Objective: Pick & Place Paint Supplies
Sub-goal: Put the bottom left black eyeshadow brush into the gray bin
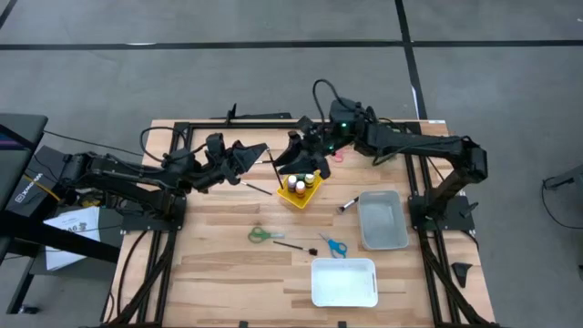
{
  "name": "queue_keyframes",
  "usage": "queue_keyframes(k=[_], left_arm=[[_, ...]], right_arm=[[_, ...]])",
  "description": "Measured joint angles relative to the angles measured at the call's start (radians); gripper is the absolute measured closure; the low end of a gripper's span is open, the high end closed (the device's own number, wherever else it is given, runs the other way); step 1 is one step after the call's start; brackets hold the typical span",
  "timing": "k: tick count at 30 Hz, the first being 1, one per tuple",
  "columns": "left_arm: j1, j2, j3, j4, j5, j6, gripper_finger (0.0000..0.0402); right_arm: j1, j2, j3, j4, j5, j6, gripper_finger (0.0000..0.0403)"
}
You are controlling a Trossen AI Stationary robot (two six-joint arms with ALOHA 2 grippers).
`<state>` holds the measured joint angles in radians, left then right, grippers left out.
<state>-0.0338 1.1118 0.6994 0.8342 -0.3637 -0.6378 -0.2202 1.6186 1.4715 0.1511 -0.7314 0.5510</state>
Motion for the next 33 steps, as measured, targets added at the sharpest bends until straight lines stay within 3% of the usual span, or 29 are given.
queue_keyframes(k=[12, 20, 28, 33], left_arm=[[-0.006, 0.0, 0.0, 0.04, 0.107, -0.007, 0.0401], [-0.004, 0.0, 0.0, 0.04, 0.047, 0.01, 0.0401], [0.004, 0.0, 0.0, 0.042, 0.037, 0.01, 0.0401], [0.004, 0.0, 0.0, 0.048, 0.036, 0.008, 0.0401]], right_arm=[[-0.038, -0.027, -0.005, -0.131, 0.053, -0.087, 0.0223], [-0.016, -0.027, -0.02, -0.114, 0.059, -0.091, 0.0223], [0.012, -0.027, -0.02, -0.115, 0.177, -0.143, 0.0223], [0.003, -0.027, -0.02, -0.114, 0.181, -0.143, 0.0223]])
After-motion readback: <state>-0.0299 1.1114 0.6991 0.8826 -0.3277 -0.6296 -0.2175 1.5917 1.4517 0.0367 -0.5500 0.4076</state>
